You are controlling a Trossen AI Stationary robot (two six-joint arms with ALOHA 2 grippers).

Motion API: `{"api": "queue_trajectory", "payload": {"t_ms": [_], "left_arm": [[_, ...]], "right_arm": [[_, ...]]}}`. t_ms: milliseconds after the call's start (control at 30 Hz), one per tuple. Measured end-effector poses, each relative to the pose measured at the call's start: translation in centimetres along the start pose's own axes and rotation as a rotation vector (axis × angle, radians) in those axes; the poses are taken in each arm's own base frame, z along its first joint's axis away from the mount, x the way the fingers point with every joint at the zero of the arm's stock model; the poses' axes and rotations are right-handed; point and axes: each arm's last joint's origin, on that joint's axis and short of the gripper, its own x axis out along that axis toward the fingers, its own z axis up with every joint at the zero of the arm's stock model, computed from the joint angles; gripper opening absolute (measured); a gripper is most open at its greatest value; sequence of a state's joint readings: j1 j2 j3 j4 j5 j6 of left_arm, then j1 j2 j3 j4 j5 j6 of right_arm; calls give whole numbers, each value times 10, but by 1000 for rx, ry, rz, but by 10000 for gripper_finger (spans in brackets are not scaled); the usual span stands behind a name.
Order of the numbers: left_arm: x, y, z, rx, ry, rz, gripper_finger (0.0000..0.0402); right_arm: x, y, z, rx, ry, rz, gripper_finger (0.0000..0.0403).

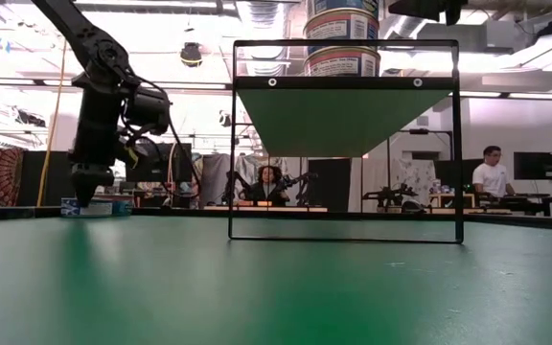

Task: Stack canned seafood by type on shelf
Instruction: Stack the blue tuna can on top of the blue tuna can on the shelf

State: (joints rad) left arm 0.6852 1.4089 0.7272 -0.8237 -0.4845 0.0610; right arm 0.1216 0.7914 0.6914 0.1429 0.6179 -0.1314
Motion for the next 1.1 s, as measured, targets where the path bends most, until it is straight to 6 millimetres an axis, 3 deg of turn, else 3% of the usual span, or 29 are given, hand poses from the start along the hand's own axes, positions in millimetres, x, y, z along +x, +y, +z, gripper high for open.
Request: {"api": "queue_trajectory", "payload": {"t_ms": [167,267,433,633,767,933,1100], "left_arm": [[-6,-12,0,49,-28,-57,8],[-9,-26,0,85,-40,-153,2],[-23,-45,-2,103,-69,-155,1],[-54,-60,0,96,-91,-167,1],[-84,-67,8,180,-166,-194,1],[-119,-54,26,182,-316,-38,34],[-136,-18,53,83,-427,-96,124]], "right_arm": [[-1,2,1,8,-10,11,297],[-1,2,1,15,-10,11,297],[-1,2,1,34,-9,21,297],[-1,3,1,69,-7,45,297],[-1,3,1,81,-7,62,297],[-1,4,0,79,-7,86,297],[-1,4,0,78,-6,107,297]]}}
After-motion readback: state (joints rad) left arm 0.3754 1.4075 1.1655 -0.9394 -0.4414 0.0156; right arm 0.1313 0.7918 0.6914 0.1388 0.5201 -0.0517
